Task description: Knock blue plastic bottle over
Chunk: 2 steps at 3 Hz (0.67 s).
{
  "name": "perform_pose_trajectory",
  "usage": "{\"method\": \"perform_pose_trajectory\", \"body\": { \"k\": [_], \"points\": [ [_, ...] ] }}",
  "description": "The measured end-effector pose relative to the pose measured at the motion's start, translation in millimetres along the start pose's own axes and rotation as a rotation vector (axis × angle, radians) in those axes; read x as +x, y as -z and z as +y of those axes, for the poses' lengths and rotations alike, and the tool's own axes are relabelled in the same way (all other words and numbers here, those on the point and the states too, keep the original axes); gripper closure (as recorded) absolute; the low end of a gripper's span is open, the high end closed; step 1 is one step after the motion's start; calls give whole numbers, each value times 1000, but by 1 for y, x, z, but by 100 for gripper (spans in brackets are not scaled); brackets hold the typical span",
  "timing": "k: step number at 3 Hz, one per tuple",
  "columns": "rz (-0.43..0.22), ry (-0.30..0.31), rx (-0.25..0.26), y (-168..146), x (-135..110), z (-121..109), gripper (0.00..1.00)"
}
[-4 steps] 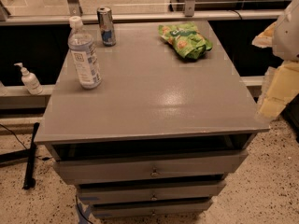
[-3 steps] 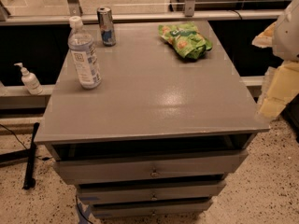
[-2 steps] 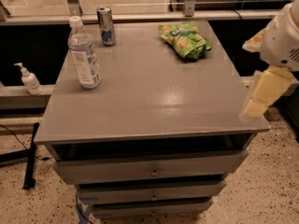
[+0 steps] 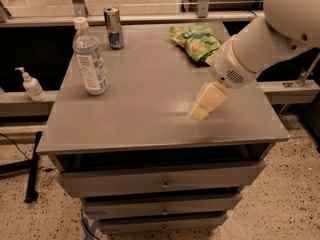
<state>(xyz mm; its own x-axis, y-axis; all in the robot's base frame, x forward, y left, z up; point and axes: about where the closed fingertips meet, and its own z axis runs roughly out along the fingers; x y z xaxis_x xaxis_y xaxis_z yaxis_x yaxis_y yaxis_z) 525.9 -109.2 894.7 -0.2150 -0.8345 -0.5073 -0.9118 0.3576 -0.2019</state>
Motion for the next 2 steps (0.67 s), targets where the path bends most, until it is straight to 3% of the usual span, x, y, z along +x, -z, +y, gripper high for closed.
{"method": "perform_pose_trajectory", "body": {
  "k": [1, 2],
  "points": [
    [-149, -20, 20, -53, -61, -12, 0],
    [-295, -39, 49, -77, -120, -26, 0]
  ]
}}
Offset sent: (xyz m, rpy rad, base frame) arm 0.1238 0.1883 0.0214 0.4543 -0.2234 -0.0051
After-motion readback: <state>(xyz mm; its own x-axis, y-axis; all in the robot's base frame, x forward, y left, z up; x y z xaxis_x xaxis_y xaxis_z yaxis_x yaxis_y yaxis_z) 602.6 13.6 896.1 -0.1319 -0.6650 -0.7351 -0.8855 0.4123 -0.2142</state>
